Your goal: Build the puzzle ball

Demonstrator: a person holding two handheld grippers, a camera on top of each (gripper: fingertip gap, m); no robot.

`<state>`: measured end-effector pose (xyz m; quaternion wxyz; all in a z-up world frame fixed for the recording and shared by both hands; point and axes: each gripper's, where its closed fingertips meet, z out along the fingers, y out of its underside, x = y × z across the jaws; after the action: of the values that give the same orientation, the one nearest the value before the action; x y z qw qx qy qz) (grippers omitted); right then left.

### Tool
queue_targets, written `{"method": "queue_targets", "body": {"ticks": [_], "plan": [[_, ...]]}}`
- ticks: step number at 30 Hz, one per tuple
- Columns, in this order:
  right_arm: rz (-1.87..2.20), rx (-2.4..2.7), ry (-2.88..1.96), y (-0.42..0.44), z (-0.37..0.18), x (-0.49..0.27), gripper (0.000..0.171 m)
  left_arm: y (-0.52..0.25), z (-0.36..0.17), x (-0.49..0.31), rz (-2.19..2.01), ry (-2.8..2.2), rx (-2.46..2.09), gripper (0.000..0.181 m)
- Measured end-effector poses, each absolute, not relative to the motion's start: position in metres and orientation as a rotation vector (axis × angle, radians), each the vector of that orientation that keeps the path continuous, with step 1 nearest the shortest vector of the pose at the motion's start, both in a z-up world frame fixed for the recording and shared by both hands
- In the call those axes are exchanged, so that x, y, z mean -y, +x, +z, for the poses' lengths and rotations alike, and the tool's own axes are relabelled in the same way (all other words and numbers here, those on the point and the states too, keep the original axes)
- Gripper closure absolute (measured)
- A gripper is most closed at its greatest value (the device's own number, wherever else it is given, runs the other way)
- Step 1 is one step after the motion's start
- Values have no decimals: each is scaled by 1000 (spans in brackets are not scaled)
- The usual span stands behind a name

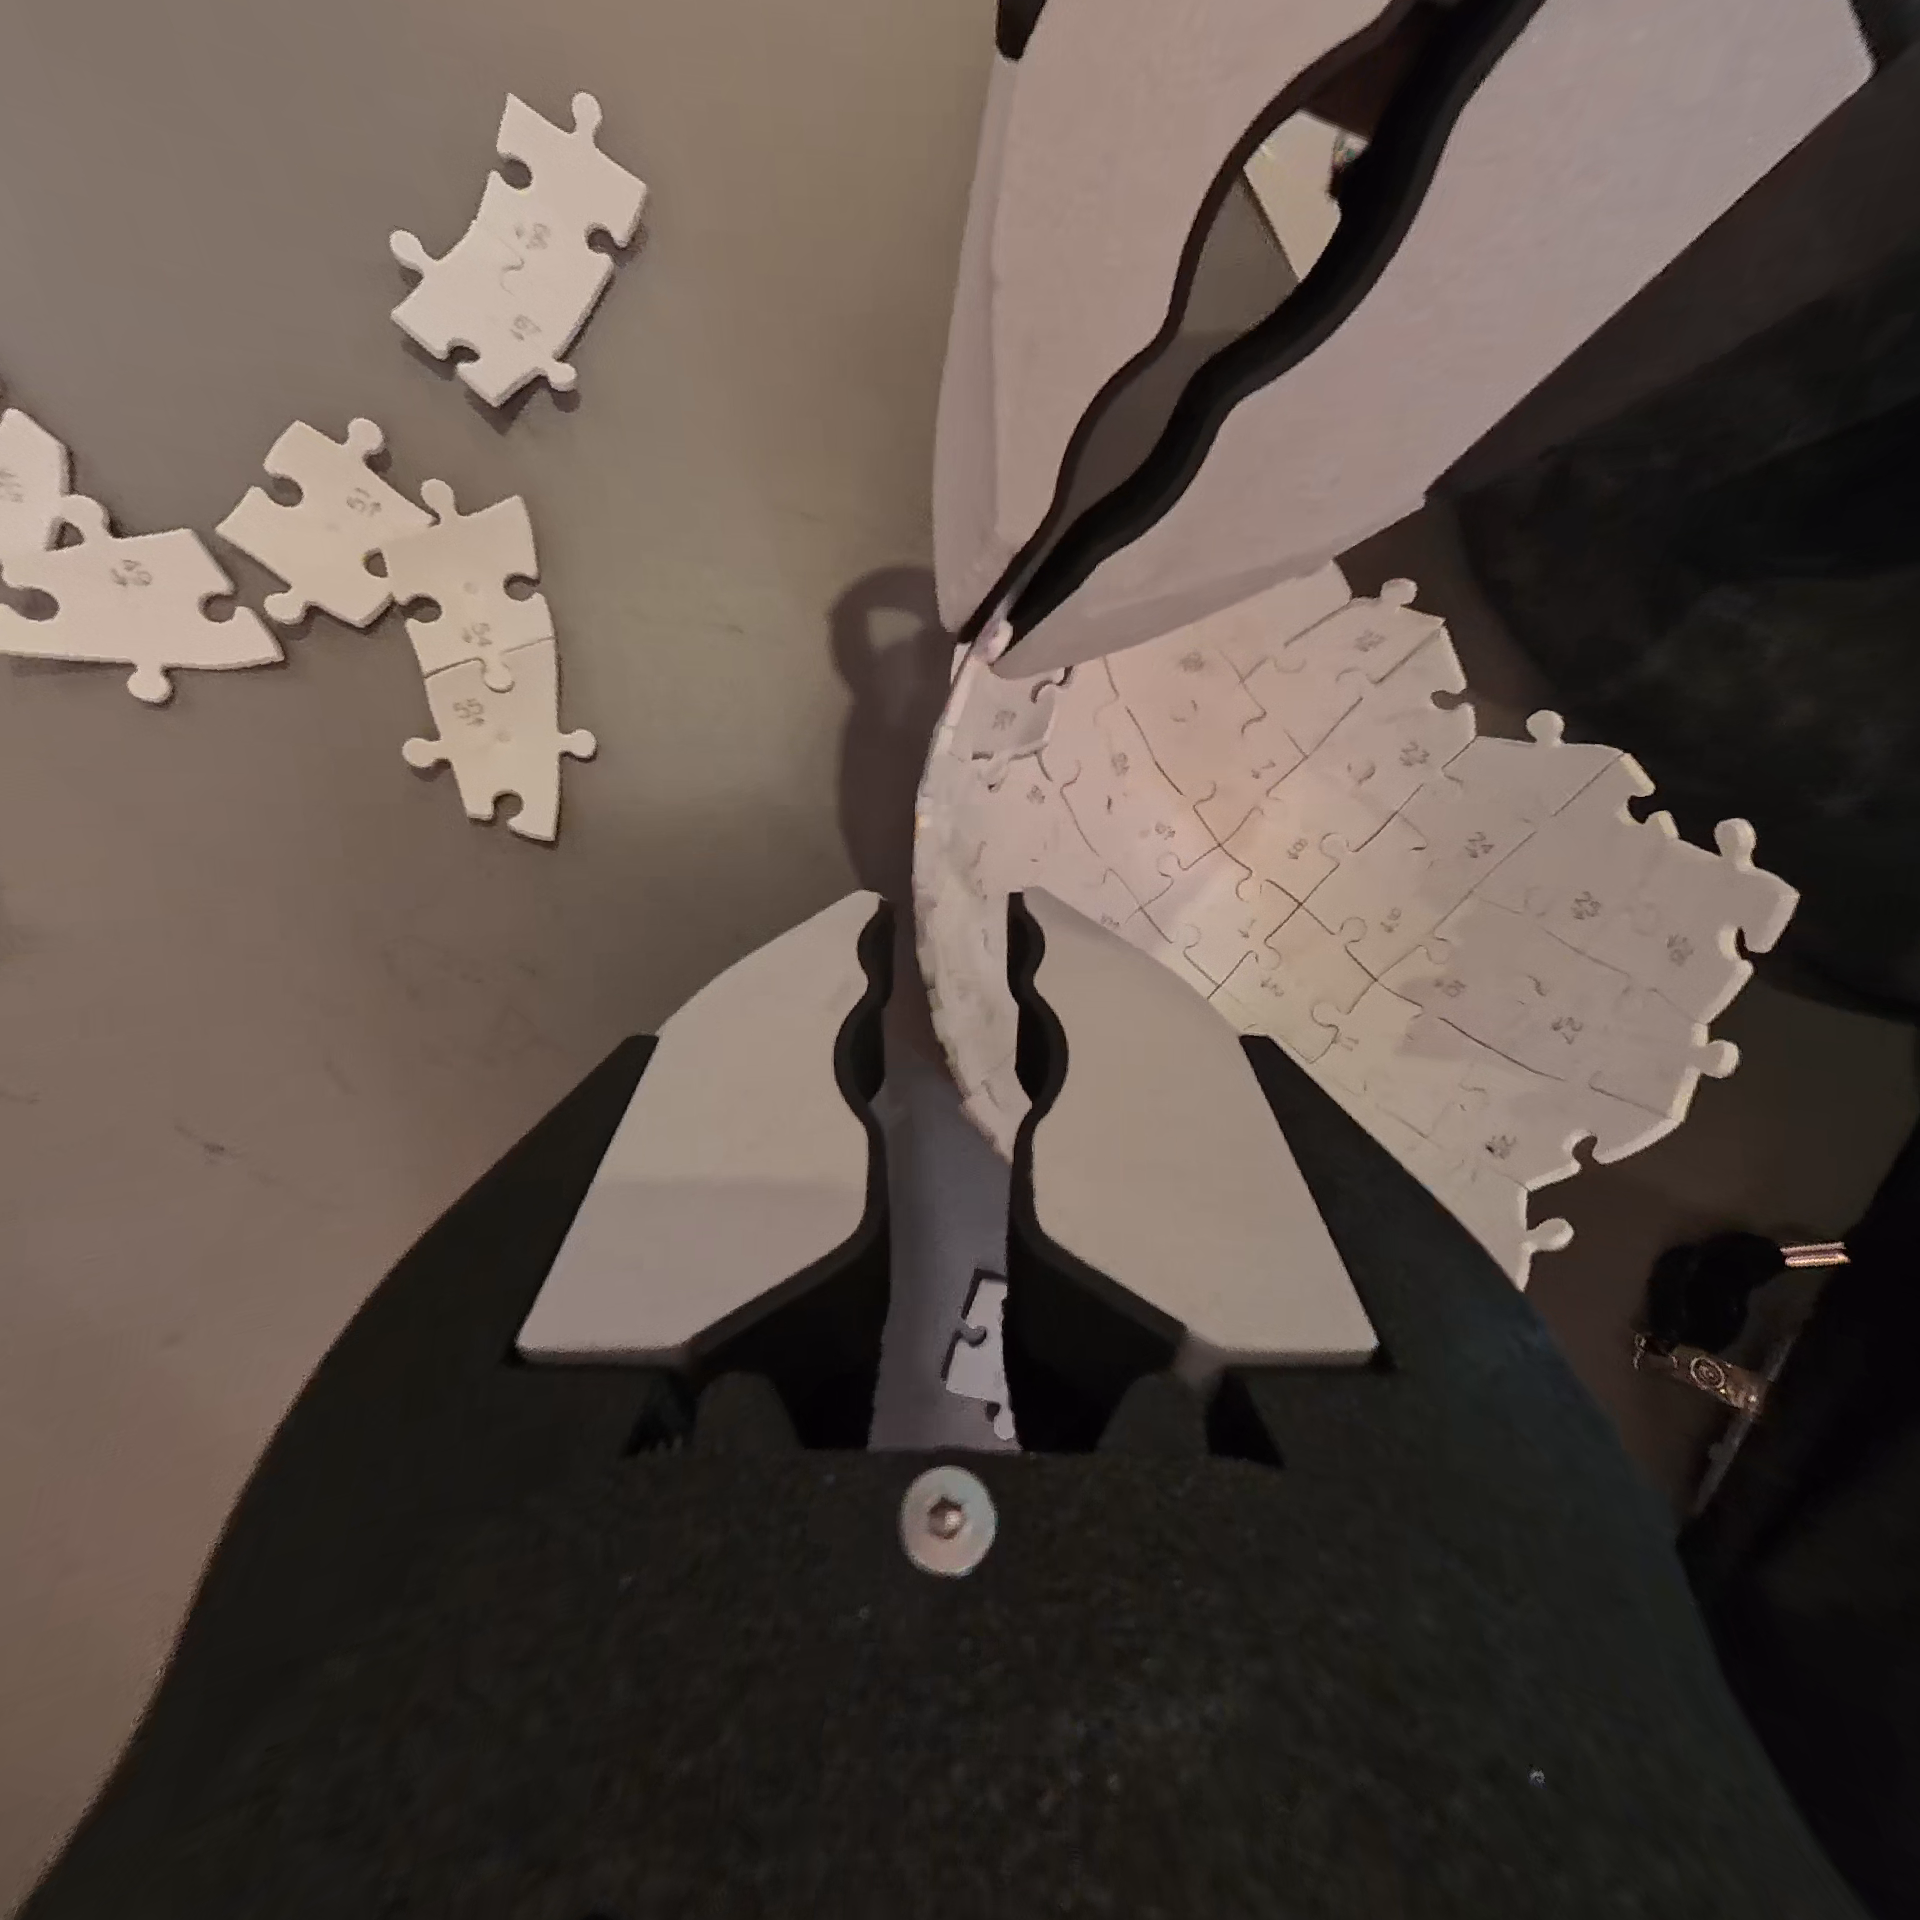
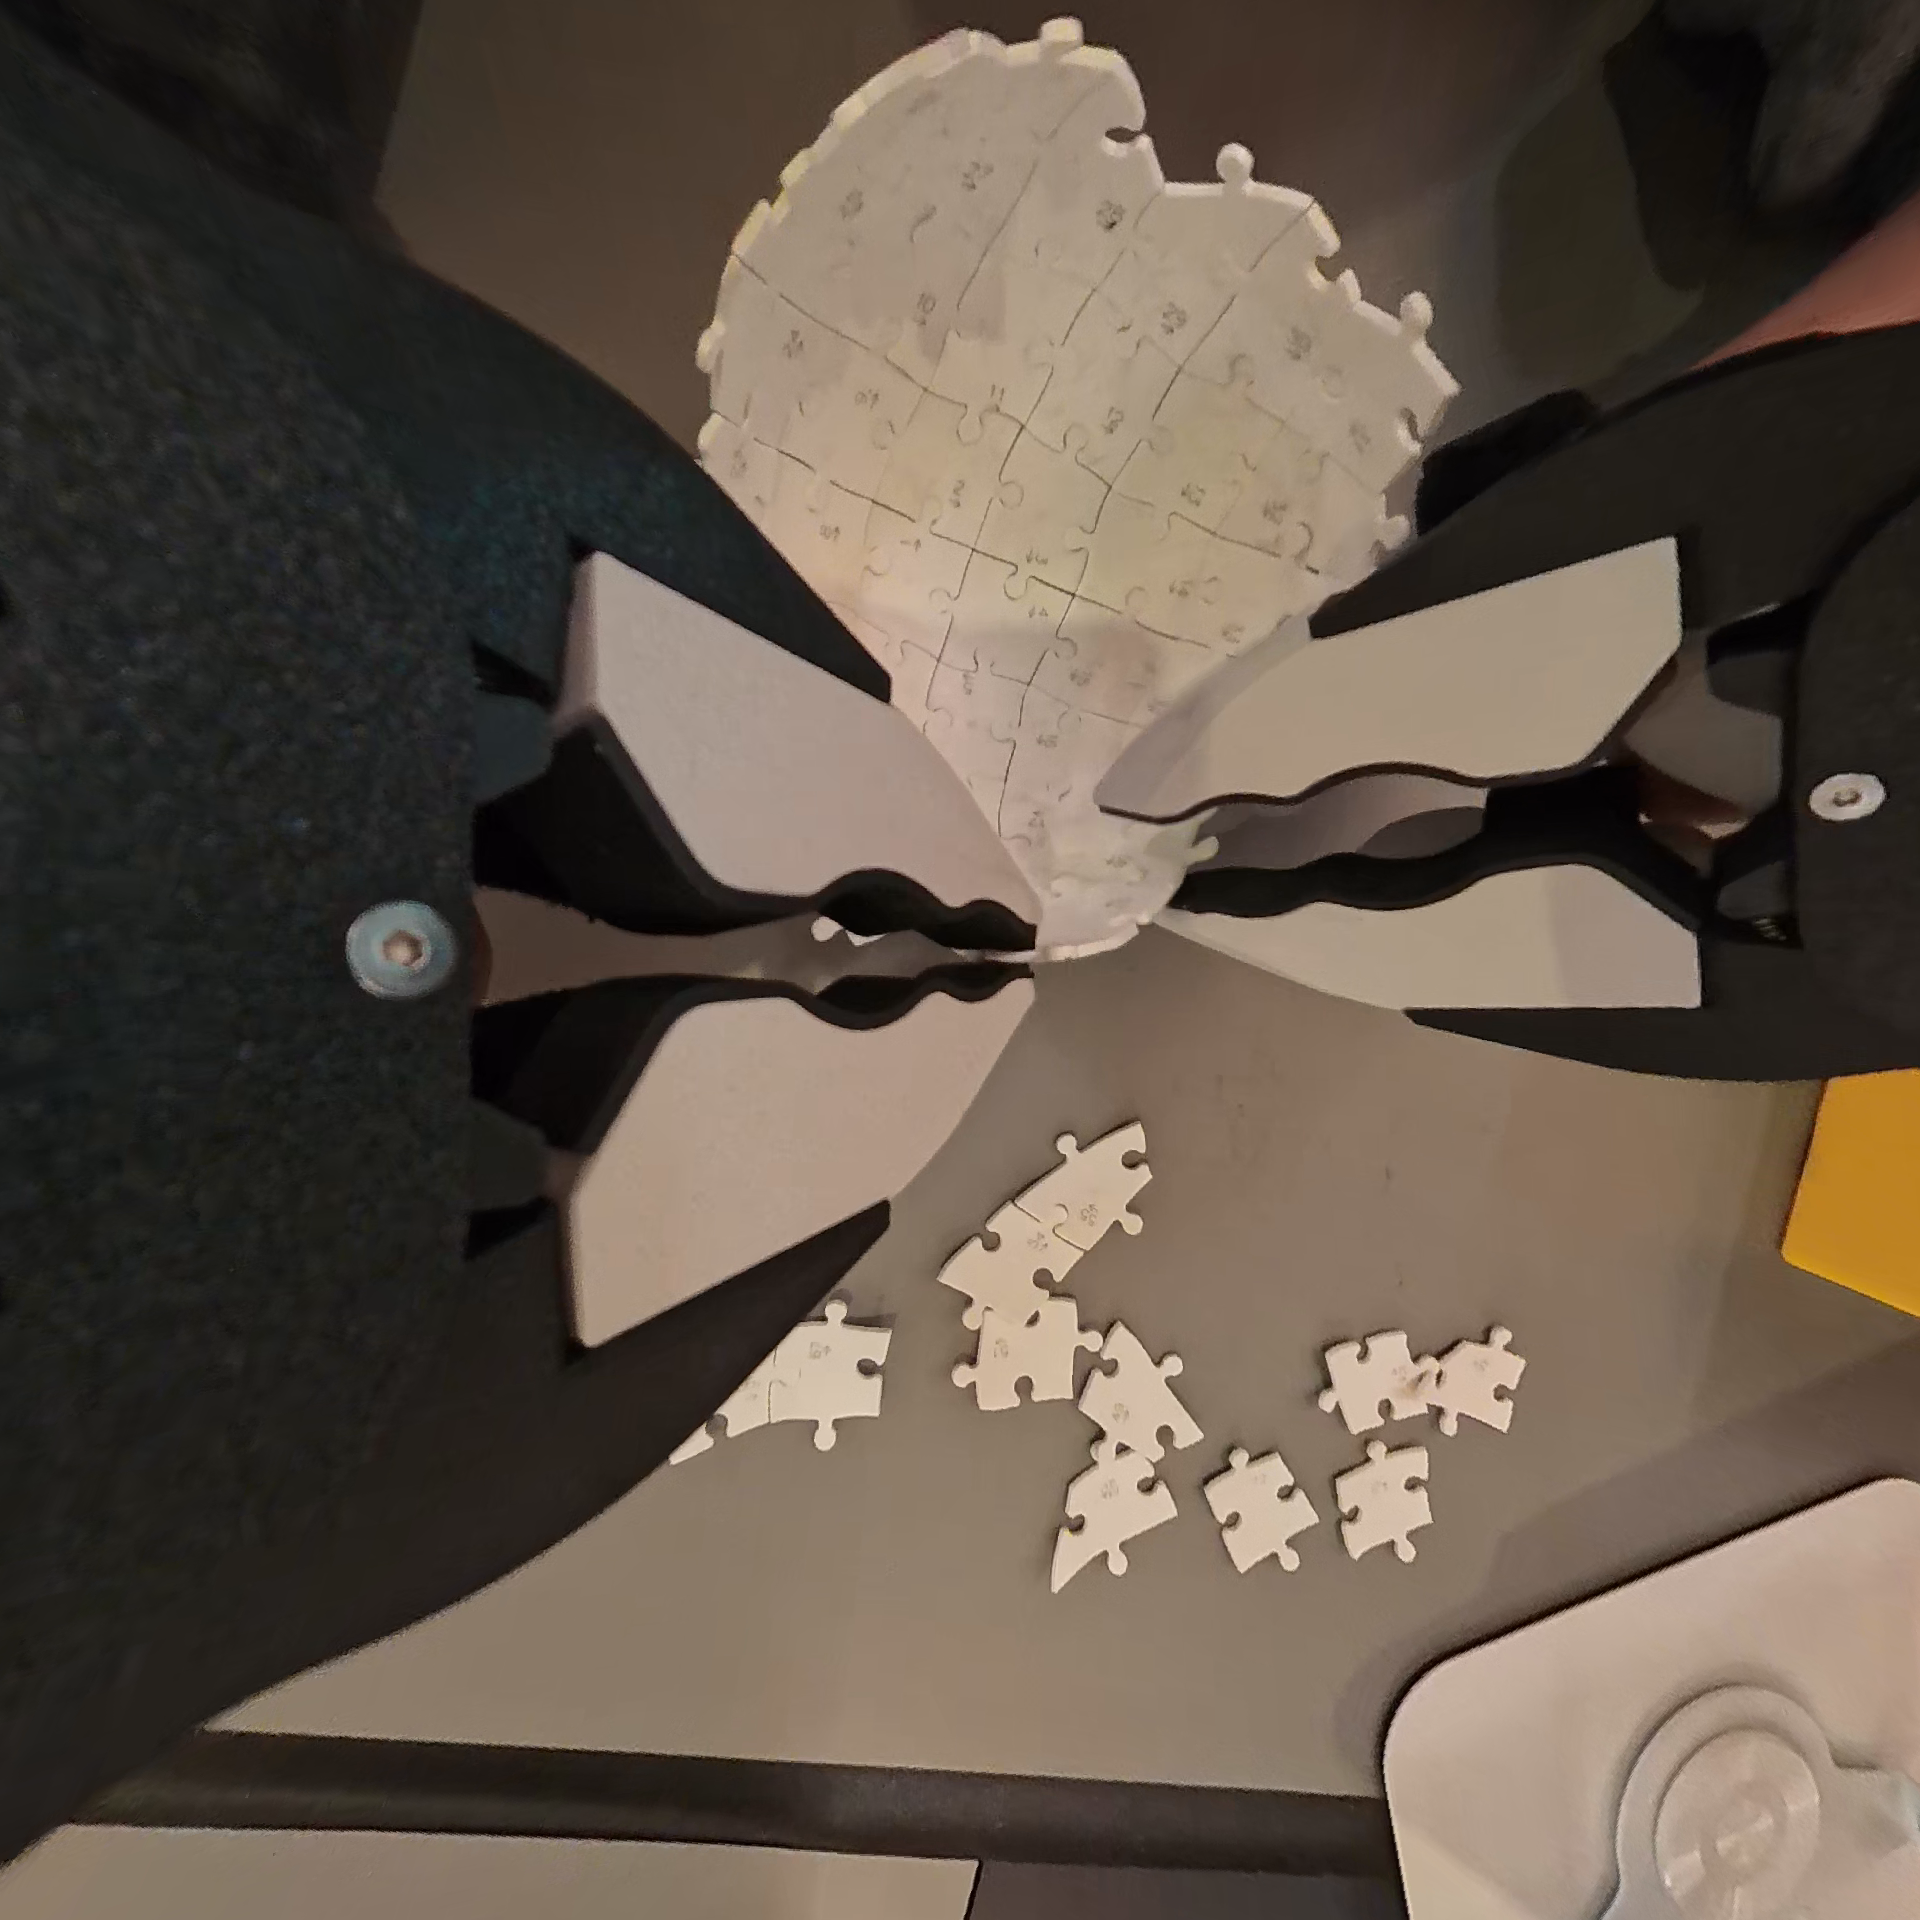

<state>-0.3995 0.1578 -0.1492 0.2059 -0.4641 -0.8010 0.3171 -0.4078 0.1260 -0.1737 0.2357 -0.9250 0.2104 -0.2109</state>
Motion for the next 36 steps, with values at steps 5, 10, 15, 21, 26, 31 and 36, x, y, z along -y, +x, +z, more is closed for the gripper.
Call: {"method": "queue_targets", "body": {"ticks": [5,10,15,21,26,31,36], "plan": [[894,2219,-1296,-401,-149,-160,169,-409,-176,-130,-589,-2547,-532,162],[887,2209,-1288,-401,-149,-162,169,-410,-175,-133,-600,-2542,-494,162],[885,2204,-1275,-402,-150,-162,169,-414,-174,-136,-568,-2540,-473,169],[897,2195,-1267,-404,-150,-162,169,-416,-174,-137,-557,-2538,-474,178],[899,2182,-1229,-405,-149,-163,169,-417,-173,-138,-508,-2535,-501,178],[942,2163,-1209,-406,-150,-163,169,-418,-173,-138,-502,-2532,-512,179],[969,2143,-1179,-408,-150,-163,169,-414,-173,-137,-537,-2527,-534,171]]}}
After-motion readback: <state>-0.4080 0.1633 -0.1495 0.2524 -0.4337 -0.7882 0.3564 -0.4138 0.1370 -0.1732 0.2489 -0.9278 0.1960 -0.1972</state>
